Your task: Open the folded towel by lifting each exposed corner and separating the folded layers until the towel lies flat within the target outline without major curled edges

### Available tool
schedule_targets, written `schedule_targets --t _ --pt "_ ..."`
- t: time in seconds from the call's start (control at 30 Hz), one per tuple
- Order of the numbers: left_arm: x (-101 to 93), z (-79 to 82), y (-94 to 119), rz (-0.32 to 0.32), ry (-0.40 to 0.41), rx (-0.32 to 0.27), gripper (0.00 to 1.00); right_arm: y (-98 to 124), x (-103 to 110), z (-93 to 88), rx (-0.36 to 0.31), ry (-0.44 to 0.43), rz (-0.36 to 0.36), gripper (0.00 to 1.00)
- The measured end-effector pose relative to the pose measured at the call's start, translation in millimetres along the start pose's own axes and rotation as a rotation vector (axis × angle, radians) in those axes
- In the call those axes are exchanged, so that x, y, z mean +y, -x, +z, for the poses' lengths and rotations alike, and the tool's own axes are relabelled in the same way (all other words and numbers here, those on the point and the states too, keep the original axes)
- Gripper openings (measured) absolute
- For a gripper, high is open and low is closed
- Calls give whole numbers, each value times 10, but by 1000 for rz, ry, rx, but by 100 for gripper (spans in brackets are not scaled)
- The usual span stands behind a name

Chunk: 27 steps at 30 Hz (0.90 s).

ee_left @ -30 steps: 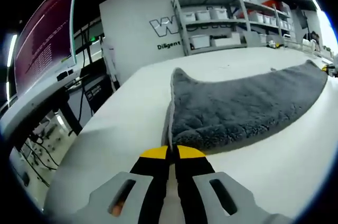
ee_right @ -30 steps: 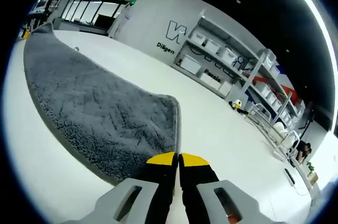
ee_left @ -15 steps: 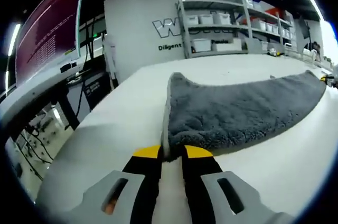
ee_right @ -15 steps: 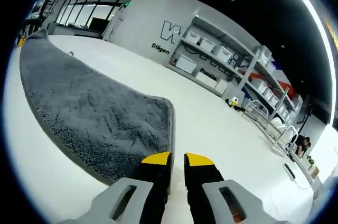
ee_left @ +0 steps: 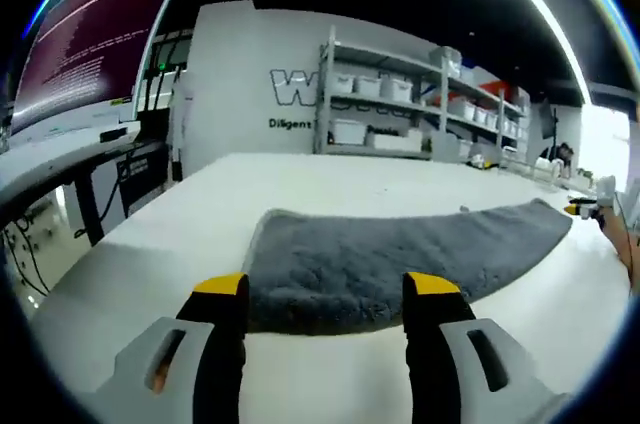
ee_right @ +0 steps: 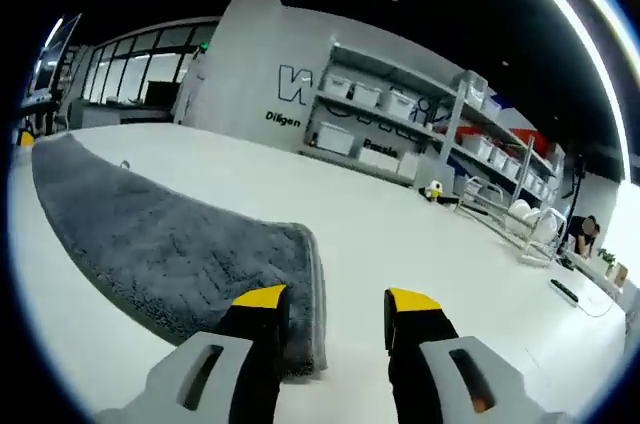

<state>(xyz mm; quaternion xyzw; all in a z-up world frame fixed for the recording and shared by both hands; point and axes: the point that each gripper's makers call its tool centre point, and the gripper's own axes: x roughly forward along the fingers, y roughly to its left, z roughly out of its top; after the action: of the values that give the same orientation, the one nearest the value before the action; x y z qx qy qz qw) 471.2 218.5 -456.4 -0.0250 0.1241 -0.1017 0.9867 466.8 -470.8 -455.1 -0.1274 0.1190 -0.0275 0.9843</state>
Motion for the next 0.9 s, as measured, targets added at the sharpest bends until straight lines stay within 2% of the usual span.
schedule_targets --t 0.13,0.2,0.33,0.43,0.57,0.73,0.9 --pt "-101 21 -23 -51 29 -10 85 -83 42 146 -33 -49 62 59" --pt "-153 11 -29 -81 18 -1 89 -117 63 148 -27 -54 75 70" --pt "-298 93 -26 -131 -8 -37 99 -167 208 224 -46 -73 142 88" --pt "-319 153 -36 -147 -15 -63 99 -184 274 205 -30 -66 170 97" --pt "-330 129 -42 -148 -17 -54 99 -216 360 160 -1 -44 210 99" --pt "-308 130 -30 -138 -11 -58 99 -151 469 149 -1 -32 243 99" --pt "-357 125 -34 -167 -1 -55 99 -130 557 189 -19 -43 279 99"
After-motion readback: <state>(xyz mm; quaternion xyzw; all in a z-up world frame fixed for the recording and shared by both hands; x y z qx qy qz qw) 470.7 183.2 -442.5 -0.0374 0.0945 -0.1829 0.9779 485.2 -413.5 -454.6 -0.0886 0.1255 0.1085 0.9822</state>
